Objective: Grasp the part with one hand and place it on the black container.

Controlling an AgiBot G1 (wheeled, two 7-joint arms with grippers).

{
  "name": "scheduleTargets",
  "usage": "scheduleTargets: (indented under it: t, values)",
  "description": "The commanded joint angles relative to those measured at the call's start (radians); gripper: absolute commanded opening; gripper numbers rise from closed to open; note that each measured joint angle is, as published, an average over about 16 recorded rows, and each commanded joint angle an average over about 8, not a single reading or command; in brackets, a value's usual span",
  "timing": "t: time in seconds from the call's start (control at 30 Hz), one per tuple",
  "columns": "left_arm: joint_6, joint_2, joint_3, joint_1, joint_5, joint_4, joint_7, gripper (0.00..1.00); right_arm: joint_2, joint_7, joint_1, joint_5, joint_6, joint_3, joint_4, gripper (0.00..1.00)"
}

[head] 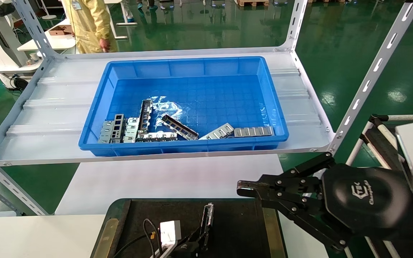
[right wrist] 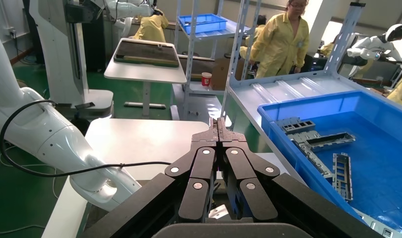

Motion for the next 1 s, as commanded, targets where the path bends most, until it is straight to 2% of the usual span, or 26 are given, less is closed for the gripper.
scheduleTargets:
  t: [0.03,0.4,0.63,0.8,1.0]
  values:
    - [-0.007,0.000,0.003,0.001,0.003,-0.002,-0.005,1.00,0.000,0.000,0.000,0.000,0.000,0.000,0.000,1.00]
    - [-0.010,0.000,0.020,-0.013,0.026,-0.002,-0.041,1.00,0.000,0.000,0.000,0.000,0.000,0.000,0.000,1.00]
    - [0.019,-0.012,0.001,-0.013,0.053,-0.013,-0.052,1.00,0.000,0.000,0.000,0.000,0.000,0.000,0.000,1.00]
    - [0.091,-0.039,-0.025,-0.010,0.069,-0.025,-0.050,1.00,0.000,0.000,0.000,0.000,0.000,0.000,0.000,1.00]
    - [0.231,-0.102,-0.043,-0.013,0.071,-0.044,-0.044,1.00,0.000,0.000,0.000,0.000,0.000,0.000,0.000,1.00]
